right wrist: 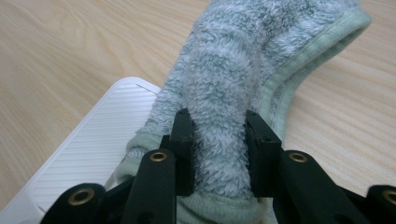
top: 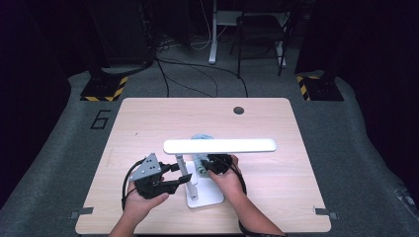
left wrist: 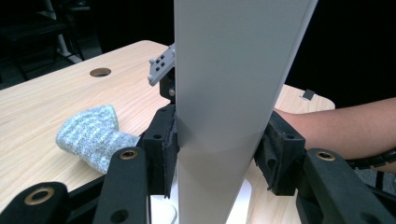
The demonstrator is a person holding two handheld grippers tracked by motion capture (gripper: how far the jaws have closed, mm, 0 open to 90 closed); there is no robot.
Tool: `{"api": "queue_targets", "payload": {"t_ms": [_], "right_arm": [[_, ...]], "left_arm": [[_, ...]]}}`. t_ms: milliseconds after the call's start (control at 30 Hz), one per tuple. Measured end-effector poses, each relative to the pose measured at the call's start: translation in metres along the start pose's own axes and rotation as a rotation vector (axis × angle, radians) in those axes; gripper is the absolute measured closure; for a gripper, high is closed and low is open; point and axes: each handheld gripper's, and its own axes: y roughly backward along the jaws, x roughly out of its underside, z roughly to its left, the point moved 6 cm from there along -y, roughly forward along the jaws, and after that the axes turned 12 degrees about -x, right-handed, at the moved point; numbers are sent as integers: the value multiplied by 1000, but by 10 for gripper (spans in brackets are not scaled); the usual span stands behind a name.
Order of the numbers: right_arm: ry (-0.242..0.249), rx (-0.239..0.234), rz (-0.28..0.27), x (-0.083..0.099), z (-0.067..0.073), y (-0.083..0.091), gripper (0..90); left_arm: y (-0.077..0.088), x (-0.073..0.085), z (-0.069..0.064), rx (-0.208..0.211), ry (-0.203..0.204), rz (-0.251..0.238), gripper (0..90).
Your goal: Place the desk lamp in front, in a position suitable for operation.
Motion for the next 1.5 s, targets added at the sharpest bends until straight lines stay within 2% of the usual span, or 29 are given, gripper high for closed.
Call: {"api": "queue_targets", "payload": {"t_ms": [133, 167, 267, 300, 433, 467, 567, 600, 667, 700, 733, 833, 967, 1233, 1400, 1500], "right_arm": [[-18, 12, 6, -2, -5, 0, 686], [-14, 14, 9, -2, -7, 1, 685], [-32, 25, -9, -2, -12, 2, 686], [-36, 20, 9, -1, -12, 4, 686], [-36, 36, 16, 3, -20, 10, 686], [-49, 34, 7, 4, -21, 13, 685], [-44, 41, -6, 6, -22, 14, 684], [-41, 43, -12, 7, -23, 15, 684], [-42, 49, -9, 8, -22, 17, 683], [-40, 52, 11, 10, -22, 20, 680], [-48, 57, 1, 10, -23, 20, 679], [-31, 55, 2, 14, -27, 25, 678], [-52, 54, -7, 18, -27, 29, 678], [-38, 45, -22, 29, -26, 40, 679], [-65, 26, -25, 36, -23, 46, 679], [-89, 10, -38, 41, -20, 51, 680]], "left_arm": [[1, 0, 1, 1, 4, 1, 532], [1, 1, 1, 5, 21, -3, 532], [2, 1, 3, -5, 6, -1, 533], [3, 1, 4, -11, 5, 2, 536], [3, 2, 9, -24, 35, -5, 547], [3, 2, 9, -25, 37, -5, 550], [3, 2, 9, -28, 46, -5, 553], [3, 2, 9, -28, 39, 1, 555], [3, 2, 10, -29, 43, -1, 561], [4, 2, 12, -33, 47, -6, 565], [4, 2, 12, -33, 47, -6, 568], [5, 3, 17, -42, 66, -8, 587], [6, 4, 20, -50, 77, -9, 613], [6, 5, 24, -82, 93, -3, 655], [-1, 11, 26, -119, 107, 21, 642], [-4, 14, 27, -141, 104, 33, 677]]}}
